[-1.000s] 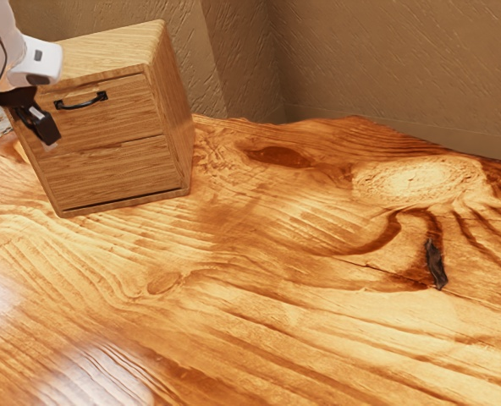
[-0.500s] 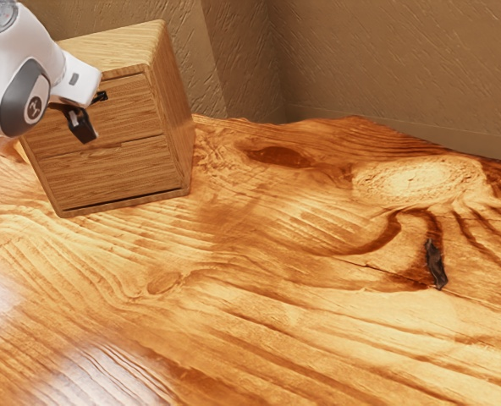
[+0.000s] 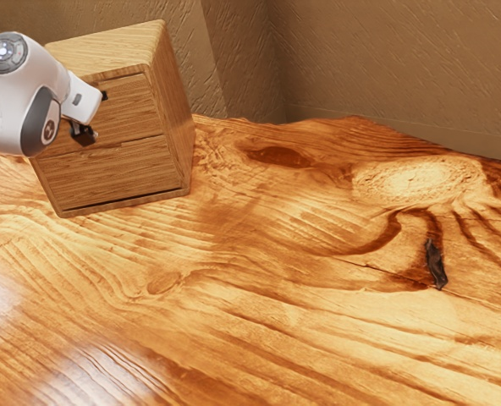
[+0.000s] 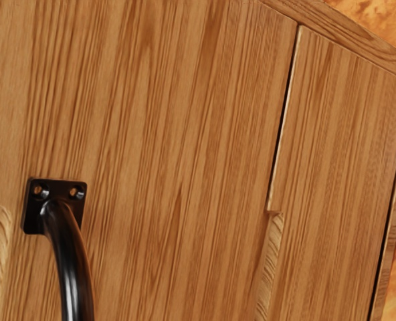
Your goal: Pull the drawer handle with one arm to open the drawer
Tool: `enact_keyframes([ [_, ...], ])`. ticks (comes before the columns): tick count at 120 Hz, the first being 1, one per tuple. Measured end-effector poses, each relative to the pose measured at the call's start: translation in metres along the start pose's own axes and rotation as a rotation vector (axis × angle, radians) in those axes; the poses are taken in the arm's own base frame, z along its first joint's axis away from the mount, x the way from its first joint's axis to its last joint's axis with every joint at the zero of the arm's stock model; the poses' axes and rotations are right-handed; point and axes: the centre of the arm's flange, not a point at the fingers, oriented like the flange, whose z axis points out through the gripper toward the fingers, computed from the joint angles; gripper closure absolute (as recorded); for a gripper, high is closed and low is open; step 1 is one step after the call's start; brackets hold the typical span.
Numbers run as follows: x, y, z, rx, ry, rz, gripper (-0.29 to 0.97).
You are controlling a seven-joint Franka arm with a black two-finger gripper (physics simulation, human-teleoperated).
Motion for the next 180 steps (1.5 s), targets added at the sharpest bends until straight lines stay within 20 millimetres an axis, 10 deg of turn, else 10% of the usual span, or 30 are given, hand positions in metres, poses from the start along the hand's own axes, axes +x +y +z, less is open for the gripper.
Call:
enact_keyframes([
  [72,-0.003,0.013,0.044,-0.001,0.062,-0.017,-0.03],
  [180,-0.028,0.062,-0.054,-0.066,0.115,-0.003,0.22],
])
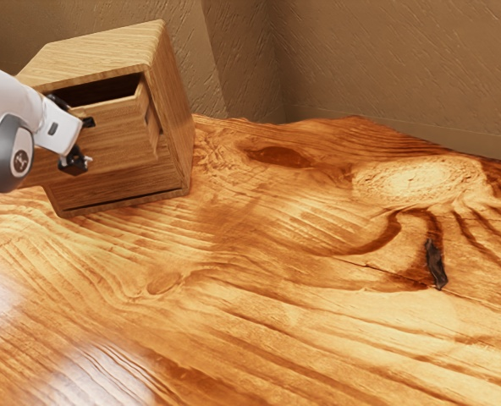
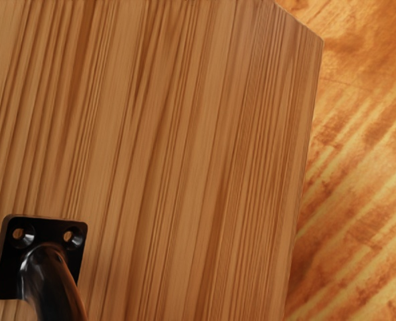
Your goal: Pull the drawer handle with one arm to open the drawer
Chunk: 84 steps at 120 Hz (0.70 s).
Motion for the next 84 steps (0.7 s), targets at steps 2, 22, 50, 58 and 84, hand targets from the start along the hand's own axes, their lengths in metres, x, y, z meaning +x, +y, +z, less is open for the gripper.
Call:
enact_keyframes([
  [2,0.000,0.001,-0.001,-0.001,0.001,0.000,0.21],
  [22,0.000,0.002,-0.005,0.000,0.003,0.005,0.06],
  [50,-0.002,0.012,-0.001,-0.023,-0.003,0.013,0.00],
  [58,-0.004,0.014,-0.013,-0.019,0.006,0.010,0.07],
  [84,-0.001,0.025,-0.027,-0.028,0.023,0.014,0.02],
])
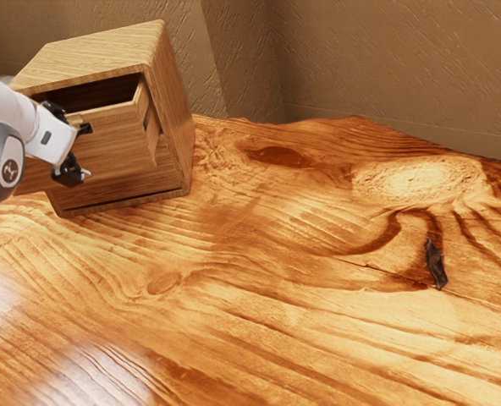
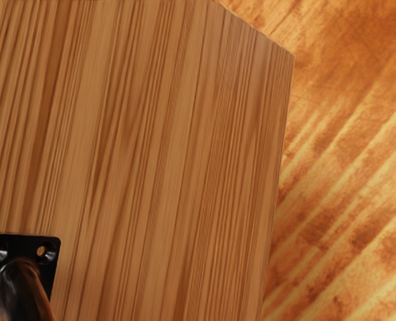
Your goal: Pull the drawer handle with one arm to open the drawer
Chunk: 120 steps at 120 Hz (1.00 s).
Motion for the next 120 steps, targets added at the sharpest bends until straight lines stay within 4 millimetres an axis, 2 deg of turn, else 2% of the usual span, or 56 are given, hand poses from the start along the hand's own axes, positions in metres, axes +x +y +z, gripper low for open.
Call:
enact_keyframes([
  [7,-0.001,0.004,-0.005,-0.002,0.004,0.001,0.05],
  [63,-0.005,0.030,-0.025,-0.023,0.021,0.007,-0.02],
  [83,-0.006,0.028,-0.034,-0.014,0.031,-0.003,0.12],
  [107,-0.006,0.033,-0.037,-0.017,0.035,-0.005,0.11],
  [114,-0.007,0.030,-0.042,-0.009,0.041,-0.013,0.26],
  [120,-0.009,0.027,-0.048,0.001,0.043,-0.015,0.34],
])
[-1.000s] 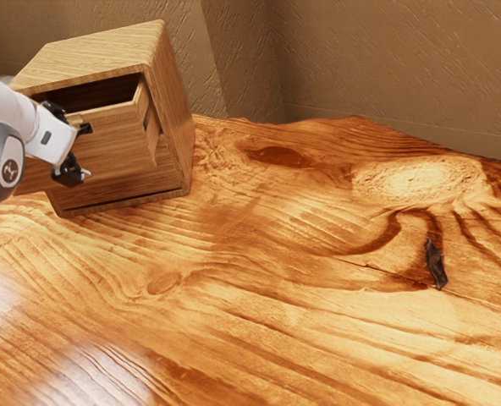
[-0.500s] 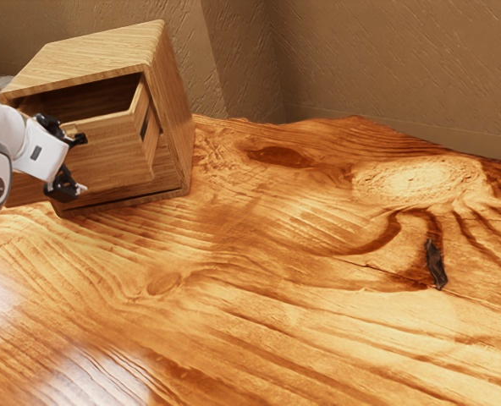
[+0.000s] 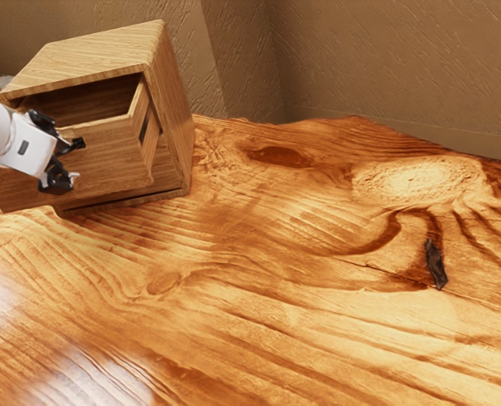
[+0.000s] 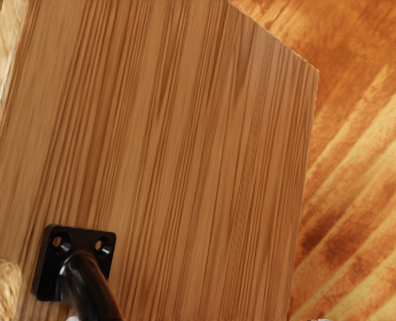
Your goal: Pull the drawer handle with one arm to open the drawer
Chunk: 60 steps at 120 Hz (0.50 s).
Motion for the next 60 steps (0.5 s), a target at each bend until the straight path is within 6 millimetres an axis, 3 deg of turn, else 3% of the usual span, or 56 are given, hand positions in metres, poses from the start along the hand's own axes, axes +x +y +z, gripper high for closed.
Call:
enact_keyframes([
  [7,0.003,-0.001,-0.006,0.007,0.007,0.005,0.33],
  [29,0.010,0.001,-0.005,0.004,0.013,0.023,0.07],
  [42,0.024,0.004,-0.012,0.011,0.028,0.047,0.03],
  [48,0.060,-0.007,-0.051,0.045,0.070,0.088,0.02],
  [51,0.091,-0.016,-0.079,0.061,0.099,0.122,0.02],
  [56,0.160,-0.038,-0.138,0.071,0.155,0.173,0.01],
  [60,0.195,-0.048,-0.172,0.033,0.171,0.171,0.01],
])
